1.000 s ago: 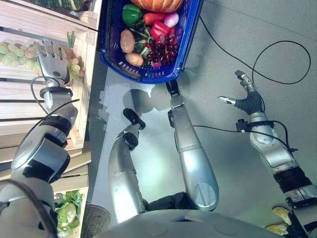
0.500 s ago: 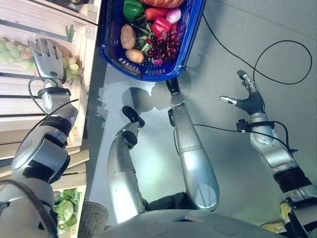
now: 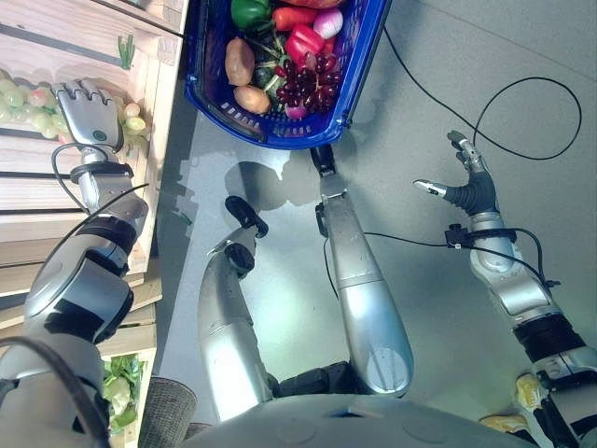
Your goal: Pick up fruits and vegetables into the basket
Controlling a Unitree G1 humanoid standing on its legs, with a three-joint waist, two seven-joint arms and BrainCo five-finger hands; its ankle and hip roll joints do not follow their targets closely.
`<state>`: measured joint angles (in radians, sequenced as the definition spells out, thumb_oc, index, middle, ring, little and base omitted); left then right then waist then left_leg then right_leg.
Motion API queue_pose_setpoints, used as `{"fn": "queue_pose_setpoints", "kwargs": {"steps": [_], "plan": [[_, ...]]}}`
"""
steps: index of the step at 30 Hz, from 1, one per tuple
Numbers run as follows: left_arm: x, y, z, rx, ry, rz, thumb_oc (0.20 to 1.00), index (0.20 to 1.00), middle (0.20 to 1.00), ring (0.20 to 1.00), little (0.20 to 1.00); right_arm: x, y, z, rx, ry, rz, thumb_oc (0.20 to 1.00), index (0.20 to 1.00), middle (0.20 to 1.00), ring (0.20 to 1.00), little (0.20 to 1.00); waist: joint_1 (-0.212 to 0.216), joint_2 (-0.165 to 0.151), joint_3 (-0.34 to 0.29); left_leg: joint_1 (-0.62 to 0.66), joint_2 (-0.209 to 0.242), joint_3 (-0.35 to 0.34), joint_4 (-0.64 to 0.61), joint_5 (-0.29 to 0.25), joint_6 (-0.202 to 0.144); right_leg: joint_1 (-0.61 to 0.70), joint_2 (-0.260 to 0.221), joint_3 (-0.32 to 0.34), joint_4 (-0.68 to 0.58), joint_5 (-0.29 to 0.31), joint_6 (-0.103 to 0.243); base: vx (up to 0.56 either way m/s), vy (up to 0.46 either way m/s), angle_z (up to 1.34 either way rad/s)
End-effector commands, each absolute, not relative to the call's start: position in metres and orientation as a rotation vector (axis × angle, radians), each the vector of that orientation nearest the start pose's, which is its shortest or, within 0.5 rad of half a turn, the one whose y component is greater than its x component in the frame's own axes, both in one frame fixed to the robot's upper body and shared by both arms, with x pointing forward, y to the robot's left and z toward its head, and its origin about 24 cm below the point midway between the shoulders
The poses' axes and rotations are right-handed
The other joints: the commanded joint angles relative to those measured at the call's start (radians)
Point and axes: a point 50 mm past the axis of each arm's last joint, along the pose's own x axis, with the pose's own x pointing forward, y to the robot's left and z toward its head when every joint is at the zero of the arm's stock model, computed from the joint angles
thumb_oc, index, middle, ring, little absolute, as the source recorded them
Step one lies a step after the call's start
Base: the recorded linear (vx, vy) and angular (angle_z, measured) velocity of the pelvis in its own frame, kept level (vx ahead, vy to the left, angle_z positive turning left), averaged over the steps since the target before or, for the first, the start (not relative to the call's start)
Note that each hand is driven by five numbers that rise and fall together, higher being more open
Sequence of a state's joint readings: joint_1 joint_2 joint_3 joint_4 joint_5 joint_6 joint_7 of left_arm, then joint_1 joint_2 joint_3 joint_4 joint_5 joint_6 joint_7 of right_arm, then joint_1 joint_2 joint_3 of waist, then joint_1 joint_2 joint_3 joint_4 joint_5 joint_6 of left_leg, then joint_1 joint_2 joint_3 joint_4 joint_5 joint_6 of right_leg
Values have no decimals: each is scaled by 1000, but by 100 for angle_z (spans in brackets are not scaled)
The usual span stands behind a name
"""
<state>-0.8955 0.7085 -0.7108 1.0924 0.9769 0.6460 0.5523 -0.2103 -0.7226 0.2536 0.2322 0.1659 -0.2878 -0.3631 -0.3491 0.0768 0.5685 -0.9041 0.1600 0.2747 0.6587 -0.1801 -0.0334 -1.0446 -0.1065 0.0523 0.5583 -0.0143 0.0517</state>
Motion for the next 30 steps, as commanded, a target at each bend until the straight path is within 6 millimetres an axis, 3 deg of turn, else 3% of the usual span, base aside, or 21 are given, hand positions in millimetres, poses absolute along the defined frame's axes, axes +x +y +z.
{"fn": "queue_pose_setpoints", "kwargs": {"steps": [1,16,22,23,25,27,28,29,30], "plan": [[338,342,142,2332,240,795,200,200,200,200,200,282,-238,98,-477,-323,-129,1000,1000,1000,1000,1000,25,-59,-49,-39,-22,-22,-3,-43,7,-15,4,-14,13,-49,42,0,0,0],[333,346,132,2220,229,797,200,200,200,200,200,279,-237,99,-486,-357,-114,1000,1000,1000,1000,1000,35,-60,-49,-38,-31,-36,-18,-32,5,-11,5,-17,6,-46,41,0,0,0],[331,348,115,1624,196,836,200,200,200,200,200,276,-235,87,-520,-297,-77,1000,1000,1000,1000,1000,53,-66,-49,6,-34,-42,-43,-18,4,37,3,-28,-1,-50,42,0,0,0],[334,344,116,1446,142,827,200,200,200,200,200,275,-235,83,-526,-277,-74,1000,1000,1000,1000,1000,60,-67,-49,26,-35,-44,-51,-12,5,57,2,-34,-6,-51,42,0,0,0],[339,340,121,1233,77,803,200,200,200,200,200,275,-236,80,-530,-255,-72,1000,1000,1000,1000,1000,68,-69,-49,55,-37,-49,-58,-8,6,88,-2,-41,-10,-55,43,6,-2,2],[341,337,122,1137,51,779,200,200,200,200,200,274,-237,78,-530,-246,-74,1000,1000,1000,1000,1000,73,-69,-49,67,-37,-52,-62,-6,6,102,-4,-44,-11,-57,43,7,-4,2],[342,332,122,953,3,738,200,200,200,200,200,272,-238,75,-536,-227,-77,1000,1000,1000,1000,1000,81,-68,-49,100,-40,-56,-69,-4,7,135,-7,-52,-11,-63,44,16,-8,4],[343,331,122,916,0,721,200,200,200,200,200,272,-238,75,-538,-224,-76,1000,1000,1000,1000,1000,82,-68,-49,108,-41,-57,-72,-4,7,142,-7,-53,-11,-64,44,18,-11,7],[345,322,124,755,-55,676,200,200,200,200,200,271,-239,74,-535,-210,-81,1000,1000,1000,1000,1000,93,-67,-49,140,-45,-61,-82,-2,10,176,-9,-62,-11,-72,44,8,-5,8]]}}
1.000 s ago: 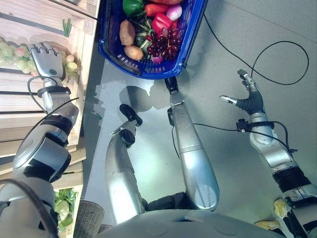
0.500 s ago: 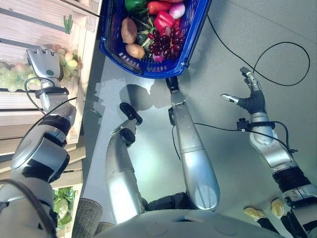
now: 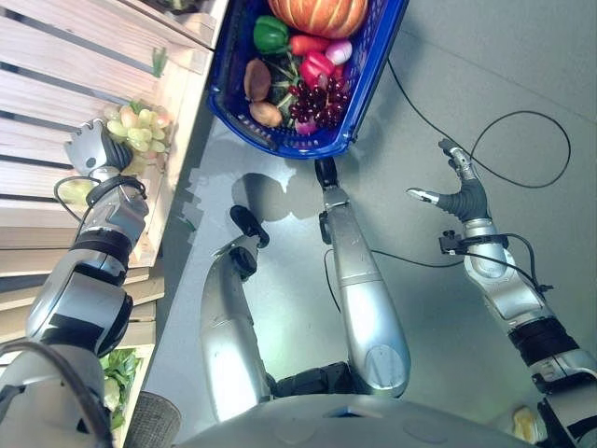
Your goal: Pick up fruits and vegetables into the basket
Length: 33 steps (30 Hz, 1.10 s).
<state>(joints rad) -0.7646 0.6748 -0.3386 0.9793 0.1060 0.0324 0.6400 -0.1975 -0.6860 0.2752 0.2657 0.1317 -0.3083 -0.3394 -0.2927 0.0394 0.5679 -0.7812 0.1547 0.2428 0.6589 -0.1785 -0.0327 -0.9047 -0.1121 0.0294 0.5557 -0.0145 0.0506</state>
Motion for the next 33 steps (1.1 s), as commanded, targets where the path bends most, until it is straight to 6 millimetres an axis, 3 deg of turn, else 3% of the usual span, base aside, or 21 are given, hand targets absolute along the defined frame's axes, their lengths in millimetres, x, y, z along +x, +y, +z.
{"fn": "queue_pose_setpoints", "kwargs": {"steps": [1,3,10,22,24,28,33], "plan": [[344,321,123,745,-55,671,200,200,200,200,200,270,-239,73,-536,-209,-80,1000,1000,1000,1000,1000,36,-30,-48,22,-40,-29,-84,-3,9,40,-4,-40,-9,-73,46,10,-11,10],[343,307,122,595,-129,600,200,200,200,200,200,269,-239,73,-535,-189,-87,1000,1000,1000,1000,1000,52,-30,-48,74,-49,-37,-100,-1,10,98,-6,-51,-15,-80,47,16,-15,10],[321,280,111,388,-258,457,200,200,200,200,200,263,-240,78,-553,-150,-90,1000,1000,1000,1000,1000,86,-26,-48,206,-66,-47,-149,3,15,238,-11,-69,-53,-91,50,23,10,9],[294,246,138,185,-445,259,200,200,200,200,200,264,-226,96,-618,-141,-40,1000,1000,1000,1000,1000,126,-29,-59,394,-85,-56,-215,4,22,446,-25,-77,-127,-104,47,30,5,2],[286,234,151,163,-523,186,200,200,200,200,200,267,-217,99,-578,-119,12,1000,1000,1000,1000,1000,142,-35,-77,421,-89,-56,-238,35,28,483,-33,-83,-156,-79,39,-31,-47,5],[277,218,170,166,-646,95,200,200,200,200,200,272,-201,105,-495,-117,116,1000,1000,1000,1000,1000,166,-38,-108,479,-94,-70,-275,42,25,546,-45,-91,-185,-79,43,73,-37,4],[275,199,192,200,-763,33,200,200,200,200,200,277,-156,134,-264,-235,353,1000,1000,1000,1000,1000,201,-48,-182,558,-96,-94,-335,55,13,642,-55,-106,-245,-79,49,123,-55,8]]}}
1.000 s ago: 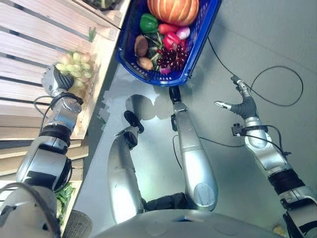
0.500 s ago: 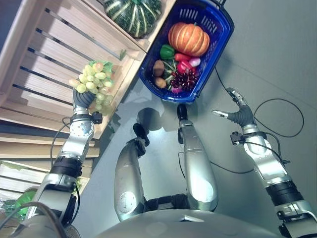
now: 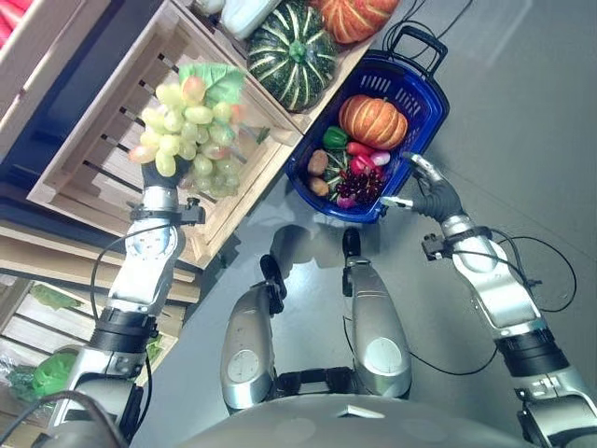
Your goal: Pick up fruits and vegetables into the basket
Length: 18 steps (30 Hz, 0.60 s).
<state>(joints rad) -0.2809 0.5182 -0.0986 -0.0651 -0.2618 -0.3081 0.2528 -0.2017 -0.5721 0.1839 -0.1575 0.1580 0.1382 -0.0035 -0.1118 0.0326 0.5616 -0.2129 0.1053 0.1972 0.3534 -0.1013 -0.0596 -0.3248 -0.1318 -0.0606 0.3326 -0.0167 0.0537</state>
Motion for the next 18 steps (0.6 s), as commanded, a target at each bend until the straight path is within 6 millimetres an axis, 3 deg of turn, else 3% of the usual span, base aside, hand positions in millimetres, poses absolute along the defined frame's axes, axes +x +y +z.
{"fn": "queue_pose_setpoints", "kwargs": {"steps": [1,10,18], "plan": [[276,196,194,176,-772,13,200,200,200,200,200,277,-148,137,-234,-248,383,1000,1000,1000,1000,1000,24,-42,-190,2,-46,-53,-38,-23,39,77,-37,-18,-30,-79,48,127,-49,13],[263,164,210,25,-870,-184,200,200,200,200,200,278,-129,130,-224,-206,358,1000,1000,1000,1000,1000,39,-47,-271,101,-45,-68,-86,-38,38,186,-47,-22,-93,-78,62,102,-15,3],[261,134,212,-40,-859,-345,200,200,200,200,200,273,-103,122,116,-111,432,1000,1000,1000,1000,1000,35,-43,-319,172,-34,-60,-127,-42,29,239,-54,-25,-122,-75,80,68,2,1]]}}
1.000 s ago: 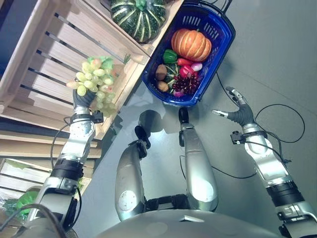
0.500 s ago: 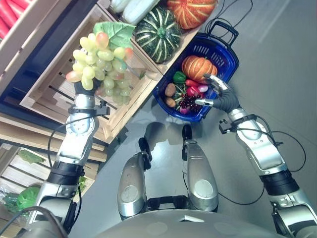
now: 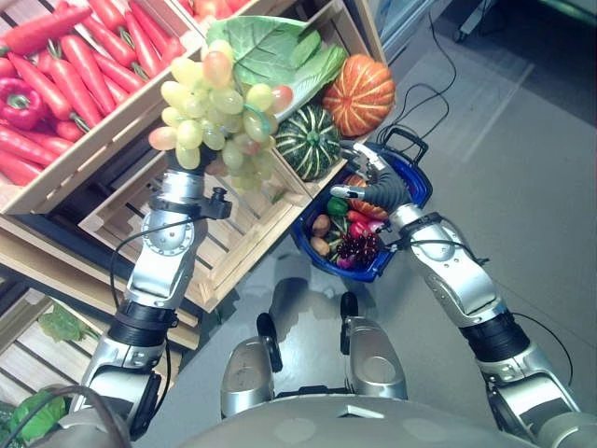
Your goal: Pick up fruits and vegetables into the basket
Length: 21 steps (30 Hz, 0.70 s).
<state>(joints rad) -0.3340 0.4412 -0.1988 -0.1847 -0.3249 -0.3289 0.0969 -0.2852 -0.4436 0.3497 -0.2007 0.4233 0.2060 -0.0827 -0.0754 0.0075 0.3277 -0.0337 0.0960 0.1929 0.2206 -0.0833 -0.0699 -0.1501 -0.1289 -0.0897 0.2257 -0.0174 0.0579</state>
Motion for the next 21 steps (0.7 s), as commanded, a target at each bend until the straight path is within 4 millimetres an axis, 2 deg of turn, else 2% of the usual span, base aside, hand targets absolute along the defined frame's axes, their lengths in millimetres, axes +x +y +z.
{"fn": "queue_pose_setpoints", "kwargs": {"steps": [1,3,8,13,15,21], "plan": [[262,130,210,-57,-838,-372,200,200,200,200,200,272,-98,118,140,-98,447,1000,1000,1000,1000,1000,-1,-17,-94,4,-23,-54,2,-61,39,73,-58,3,-21,-73,79,45,-9,1],[261,125,206,-87,-810,-408,200,200,200,200,200,269,-90,116,177,-83,510,1000,1000,1000,1000,1000,0,-16,-103,16,-21,-54,-6,-60,39,84,-59,0,-29,-72,80,47,-11,1],[260,114,199,-155,-765,-500,200,200,200,200,200,270,-81,113,200,-75,507,1000,1000,1000,1000,1000,7,-13,-116,44,-16,-55,-24,-58,36,106,-61,-7,-40,-71,83,0,0,0],[259,109,197,-188,-737,-549,200,200,200,200,200,272,-82,107,147,-55,474,1000,1000,1000,1000,1000,8,-13,-126,59,-13,-53,-33,-59,34,119,-62,-10,-45,-71,84,0,0,0],[258,103,194,-230,-699,-616,200,200,200,200,200,278,-88,100,127,-26,416,1000,1000,1000,1000,1000,9,-11,-136,81,-9,-53,-47,-59,33,138,-62,-17,-59,-69,84,0,0,0],[252,93,198,-215,-726,-687,200,200,200,200,200,283,-83,99,77,-41,418,1000,1000,1000,1000,1000,16,-8,-143,99,-7,-56,-62,-59,33,156,-64,-24,-70,-68,85,0,2,1]]}}
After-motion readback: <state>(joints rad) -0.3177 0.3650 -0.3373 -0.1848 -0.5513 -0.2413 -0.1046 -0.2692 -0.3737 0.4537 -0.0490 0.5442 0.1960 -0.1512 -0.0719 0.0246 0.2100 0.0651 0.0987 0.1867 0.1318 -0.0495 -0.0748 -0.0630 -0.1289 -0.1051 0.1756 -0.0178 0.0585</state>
